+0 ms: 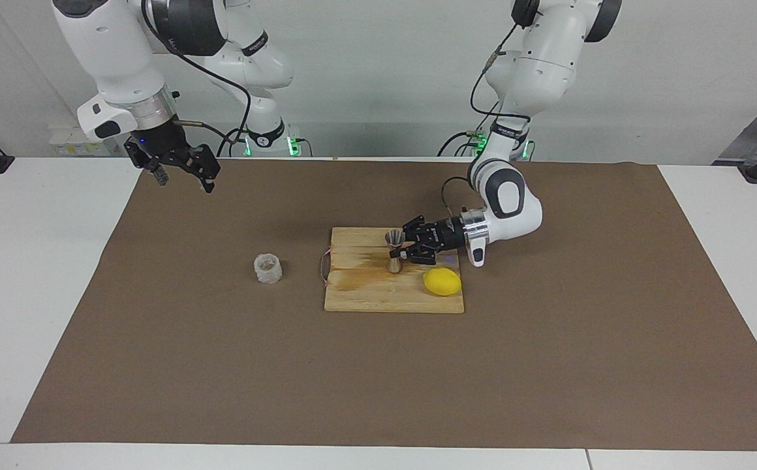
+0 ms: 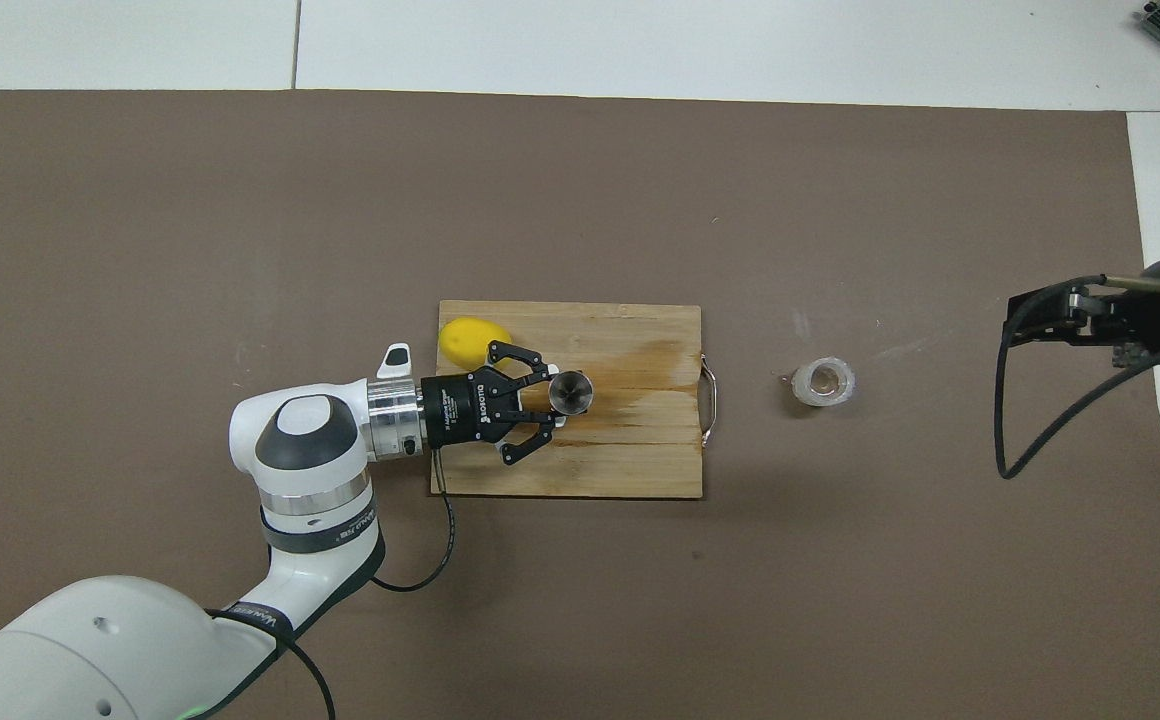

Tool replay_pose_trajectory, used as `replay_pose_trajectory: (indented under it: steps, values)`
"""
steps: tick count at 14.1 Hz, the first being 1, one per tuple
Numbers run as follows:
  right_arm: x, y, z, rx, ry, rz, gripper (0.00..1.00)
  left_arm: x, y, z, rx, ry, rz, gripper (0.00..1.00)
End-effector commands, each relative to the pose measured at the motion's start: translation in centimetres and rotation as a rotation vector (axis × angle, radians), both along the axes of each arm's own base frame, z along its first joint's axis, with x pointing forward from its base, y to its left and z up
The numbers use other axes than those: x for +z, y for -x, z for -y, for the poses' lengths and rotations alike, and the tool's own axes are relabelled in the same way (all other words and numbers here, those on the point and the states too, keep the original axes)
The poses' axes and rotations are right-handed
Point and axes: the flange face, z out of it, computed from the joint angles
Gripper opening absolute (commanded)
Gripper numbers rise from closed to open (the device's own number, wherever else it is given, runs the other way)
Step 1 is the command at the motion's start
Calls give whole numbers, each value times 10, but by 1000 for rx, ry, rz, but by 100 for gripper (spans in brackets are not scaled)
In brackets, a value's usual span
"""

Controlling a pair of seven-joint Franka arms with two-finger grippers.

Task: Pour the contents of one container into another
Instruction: 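Lower the steel cup onto the board and open the left gripper, then retract the left gripper while the right gripper reaches the white cup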

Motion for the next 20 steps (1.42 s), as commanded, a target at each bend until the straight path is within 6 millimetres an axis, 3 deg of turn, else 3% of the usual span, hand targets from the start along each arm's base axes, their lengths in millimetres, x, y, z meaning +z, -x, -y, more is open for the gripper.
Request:
replay_pose_trajectory:
  steps: [1,2,3,4,14,18,20]
  values:
    - [1,8,2,10,-23,0,100,-1,2,2,18,-6,9,53]
    - [1,8,3,6,-23,0,100,-1,2,2,18,-6,9,62]
    - [1,8,3,6,-23,0,100,-1,2,1,20,-9,9,85]
    - [1,8,3,6,-23,0,100,-1,1,1,22,-9,7,100]
    - [2,7,-5,34,-24,4,100,8,-4,-6,31,-2,3,100]
    - [-1,16,-18,58,-22,-27,100,11,-8,-17,25,-14,3,100]
    - [-3,13,-25,92,-23,-12,100,17,-13,-33,6,-26,-11,100]
